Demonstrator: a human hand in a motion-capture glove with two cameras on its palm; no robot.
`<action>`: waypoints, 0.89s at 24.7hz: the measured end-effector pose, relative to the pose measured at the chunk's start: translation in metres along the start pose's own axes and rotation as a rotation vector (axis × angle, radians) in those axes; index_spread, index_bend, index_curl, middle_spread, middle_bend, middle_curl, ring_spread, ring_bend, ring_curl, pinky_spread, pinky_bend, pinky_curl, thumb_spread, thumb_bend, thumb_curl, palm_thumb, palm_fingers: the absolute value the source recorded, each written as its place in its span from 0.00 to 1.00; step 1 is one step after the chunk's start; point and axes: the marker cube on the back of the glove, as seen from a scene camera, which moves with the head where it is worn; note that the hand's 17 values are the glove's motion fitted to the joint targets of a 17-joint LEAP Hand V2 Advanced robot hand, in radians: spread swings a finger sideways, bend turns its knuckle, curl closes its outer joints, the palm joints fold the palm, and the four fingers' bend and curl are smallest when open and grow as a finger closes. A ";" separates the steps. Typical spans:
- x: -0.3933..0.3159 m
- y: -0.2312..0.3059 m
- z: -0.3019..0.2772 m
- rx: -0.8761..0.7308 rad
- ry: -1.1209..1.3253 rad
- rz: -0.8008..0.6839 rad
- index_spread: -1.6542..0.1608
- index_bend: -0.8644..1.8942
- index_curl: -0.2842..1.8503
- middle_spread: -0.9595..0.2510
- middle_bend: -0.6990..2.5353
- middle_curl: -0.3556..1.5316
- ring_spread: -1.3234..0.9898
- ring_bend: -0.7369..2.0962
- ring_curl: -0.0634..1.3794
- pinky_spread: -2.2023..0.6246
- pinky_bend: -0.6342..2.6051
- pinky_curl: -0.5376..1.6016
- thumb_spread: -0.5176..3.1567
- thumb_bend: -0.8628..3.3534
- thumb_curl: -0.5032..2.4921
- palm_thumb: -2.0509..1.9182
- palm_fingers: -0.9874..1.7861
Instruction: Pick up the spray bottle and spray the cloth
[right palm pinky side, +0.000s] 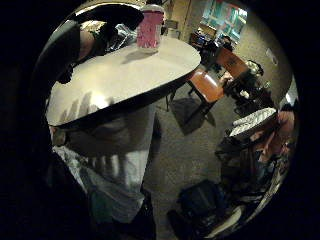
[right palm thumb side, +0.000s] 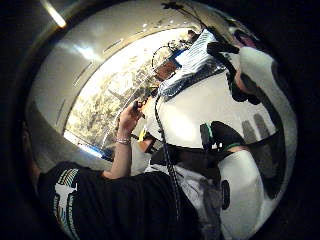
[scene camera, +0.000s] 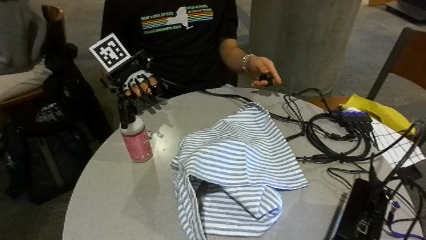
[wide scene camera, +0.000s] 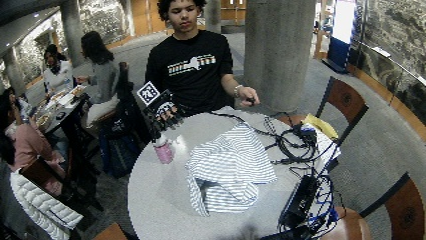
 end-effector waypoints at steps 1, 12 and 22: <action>-0.002 -0.001 -0.001 -0.007 0.007 0.022 0.85 0.44 0.19 0.78 0.37 0.25 0.56 0.37 0.10 0.82 0.25 0.27 0.24 0.30 0.21 0.67 0.72; -0.023 -0.009 -0.024 -0.029 0.108 -0.048 0.81 0.44 0.27 0.76 0.36 0.32 0.55 0.35 0.19 0.85 0.25 0.33 0.35 0.29 0.24 0.70 0.69; -0.027 -0.006 -0.019 -0.057 0.089 -0.008 0.79 0.43 0.29 0.75 0.35 0.35 0.55 0.33 0.22 0.85 0.24 0.34 0.39 0.27 0.26 0.70 0.69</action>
